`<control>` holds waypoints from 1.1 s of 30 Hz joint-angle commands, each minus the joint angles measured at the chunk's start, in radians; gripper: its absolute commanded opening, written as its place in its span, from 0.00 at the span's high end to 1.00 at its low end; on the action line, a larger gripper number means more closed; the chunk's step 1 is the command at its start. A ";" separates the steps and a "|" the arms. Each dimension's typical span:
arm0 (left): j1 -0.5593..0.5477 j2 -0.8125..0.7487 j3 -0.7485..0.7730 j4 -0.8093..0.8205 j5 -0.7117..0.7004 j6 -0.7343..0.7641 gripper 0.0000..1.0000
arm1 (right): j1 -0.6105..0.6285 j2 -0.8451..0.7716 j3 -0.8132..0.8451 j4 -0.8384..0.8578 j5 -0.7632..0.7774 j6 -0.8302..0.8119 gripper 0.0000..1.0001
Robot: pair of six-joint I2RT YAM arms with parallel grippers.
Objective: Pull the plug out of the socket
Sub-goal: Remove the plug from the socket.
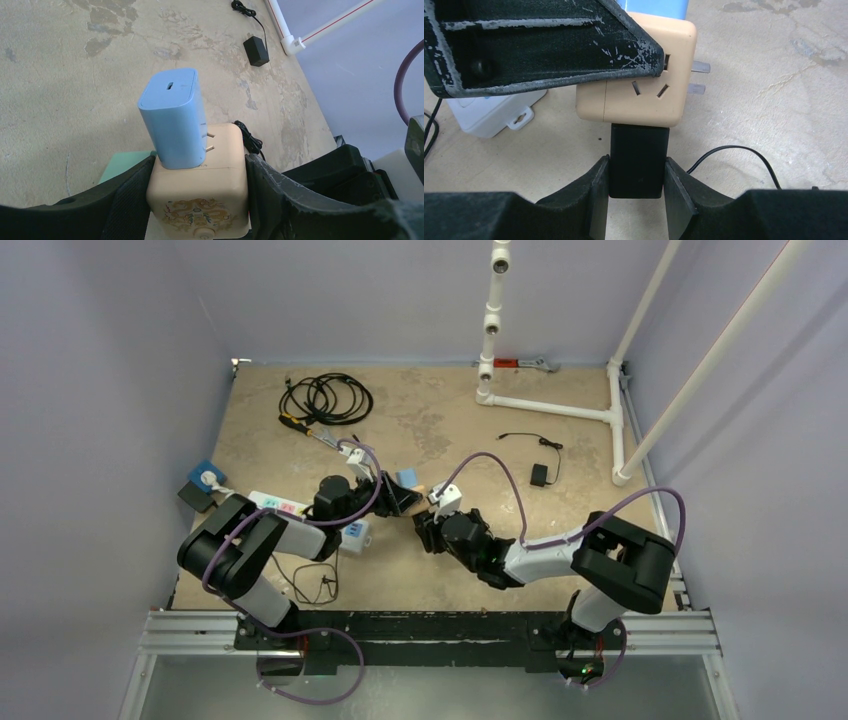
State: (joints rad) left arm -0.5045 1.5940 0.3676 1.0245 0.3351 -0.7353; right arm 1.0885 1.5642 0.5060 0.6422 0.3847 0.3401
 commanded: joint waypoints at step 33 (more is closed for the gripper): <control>0.032 0.003 0.025 -0.133 -0.127 0.065 1.00 | 0.050 -0.057 0.040 -0.023 -0.329 -0.070 1.00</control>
State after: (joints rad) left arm -0.4999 1.5829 0.3786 0.9878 0.3237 -0.7147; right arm 1.0386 1.5631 0.5102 0.6353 0.2543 0.3363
